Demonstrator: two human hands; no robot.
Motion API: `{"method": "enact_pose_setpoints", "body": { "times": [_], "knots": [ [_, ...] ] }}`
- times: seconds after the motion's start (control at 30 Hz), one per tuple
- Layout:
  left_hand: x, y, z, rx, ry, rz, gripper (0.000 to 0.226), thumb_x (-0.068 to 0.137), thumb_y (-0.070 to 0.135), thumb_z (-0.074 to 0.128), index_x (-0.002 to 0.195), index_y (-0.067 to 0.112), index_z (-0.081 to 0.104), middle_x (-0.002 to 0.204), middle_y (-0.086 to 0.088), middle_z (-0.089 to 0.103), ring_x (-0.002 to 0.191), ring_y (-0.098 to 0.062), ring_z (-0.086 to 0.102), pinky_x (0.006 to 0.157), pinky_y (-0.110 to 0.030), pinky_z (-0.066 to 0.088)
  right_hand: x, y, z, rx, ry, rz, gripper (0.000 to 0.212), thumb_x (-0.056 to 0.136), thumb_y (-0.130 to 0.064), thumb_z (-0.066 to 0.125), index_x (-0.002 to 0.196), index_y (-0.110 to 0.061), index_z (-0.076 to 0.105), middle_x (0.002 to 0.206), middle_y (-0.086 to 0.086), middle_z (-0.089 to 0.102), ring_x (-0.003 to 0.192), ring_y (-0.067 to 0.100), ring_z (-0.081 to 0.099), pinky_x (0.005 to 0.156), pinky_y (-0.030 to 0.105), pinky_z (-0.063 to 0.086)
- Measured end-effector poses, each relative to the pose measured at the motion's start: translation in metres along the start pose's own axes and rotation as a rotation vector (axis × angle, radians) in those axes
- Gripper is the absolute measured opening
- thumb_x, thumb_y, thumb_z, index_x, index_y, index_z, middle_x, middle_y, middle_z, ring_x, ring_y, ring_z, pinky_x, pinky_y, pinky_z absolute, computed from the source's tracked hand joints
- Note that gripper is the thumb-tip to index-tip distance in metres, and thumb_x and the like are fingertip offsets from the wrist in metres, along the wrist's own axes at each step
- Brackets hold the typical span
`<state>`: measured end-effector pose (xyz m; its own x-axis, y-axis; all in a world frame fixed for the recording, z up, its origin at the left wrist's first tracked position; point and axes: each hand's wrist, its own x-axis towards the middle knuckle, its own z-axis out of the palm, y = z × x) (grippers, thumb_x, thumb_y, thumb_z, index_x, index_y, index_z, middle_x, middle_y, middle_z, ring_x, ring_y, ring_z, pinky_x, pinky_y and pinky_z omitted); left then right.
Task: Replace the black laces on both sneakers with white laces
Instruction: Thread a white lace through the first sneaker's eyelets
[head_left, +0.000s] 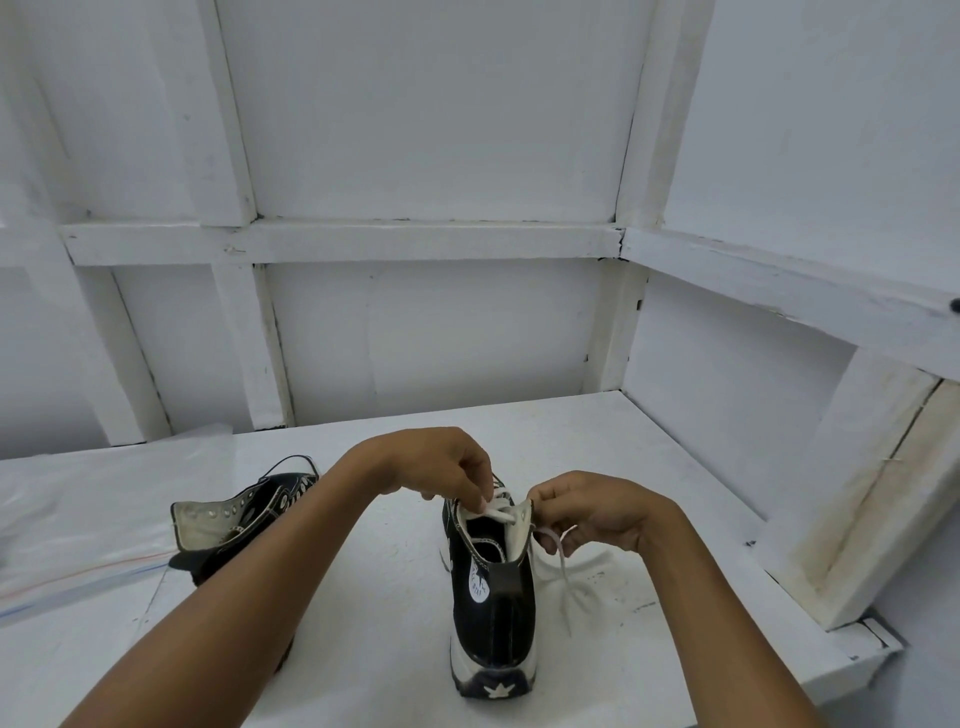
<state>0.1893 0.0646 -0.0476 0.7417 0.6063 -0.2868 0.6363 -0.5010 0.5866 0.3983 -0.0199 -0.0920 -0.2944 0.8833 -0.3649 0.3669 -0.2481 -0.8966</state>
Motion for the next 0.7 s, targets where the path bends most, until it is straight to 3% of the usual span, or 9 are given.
{"method": "enact_pose_setpoints", "body": {
  "times": [0.1,0.23,0.43,0.53,0.7],
  "knots": [
    [-0.0017,-0.0012,-0.0031,0.002,-0.009,-0.006,0.005,0.085,0.013,0.069,0.085,0.018,0.07,0.078,0.005,0.065,0.069,-0.007,0.056,0.059,-0.021,0.046,0.0015,-0.0003,0.0031,-0.015,0.015,-0.019,0.014,0.076,-0.019,0.061,0.084,-0.009,0.067,0.068,0.007,0.06,0.064,0.013,0.055,0.066,0.025,0.045],
    [-0.0026,0.0019,-0.0029,0.057,-0.043,0.032,0.011,0.085,0.013,0.069,0.09,0.021,0.074,0.079,0.007,0.064,0.066,-0.004,0.051,0.058,-0.019,0.04,0.0027,-0.0008,0.0048,-0.005,-0.039,-0.044,0.014,0.072,-0.018,0.061,0.082,-0.011,0.068,0.074,0.007,0.063,0.069,0.015,0.058,0.067,0.024,0.047],
    [0.0021,0.0058,0.0005,0.046,-0.044,0.084,0.013,0.084,0.01,0.071,0.095,0.014,0.073,0.054,0.019,0.053,0.054,0.001,0.046,0.059,-0.02,0.035,0.0056,-0.0021,0.0043,-0.024,0.011,-0.025,0.015,0.076,-0.017,0.059,0.086,-0.008,0.065,0.07,0.007,0.058,0.063,0.013,0.055,0.066,0.024,0.046],
    [0.0032,0.0034,0.0008,0.051,-0.033,0.061,0.011,0.084,0.013,0.073,0.095,0.015,0.072,0.058,0.017,0.052,0.058,-0.001,0.046,0.06,-0.021,0.035,0.0059,-0.0014,0.0046,0.022,0.043,0.027,0.012,0.089,-0.012,0.054,0.083,-0.006,0.063,0.062,0.007,0.056,0.054,0.015,0.052,0.061,0.026,0.046],
    [0.0017,0.0044,-0.0001,0.063,-0.045,0.053,0.014,0.084,0.013,0.071,0.098,0.013,0.072,0.071,0.009,0.055,0.063,-0.008,0.046,0.055,-0.022,0.037,0.0078,-0.0022,0.0095,-0.127,0.041,0.158,0.026,0.093,-0.006,0.047,0.11,0.001,0.065,0.071,0.01,0.062,0.048,0.015,0.053,0.052,0.024,0.046]
  ]
}}
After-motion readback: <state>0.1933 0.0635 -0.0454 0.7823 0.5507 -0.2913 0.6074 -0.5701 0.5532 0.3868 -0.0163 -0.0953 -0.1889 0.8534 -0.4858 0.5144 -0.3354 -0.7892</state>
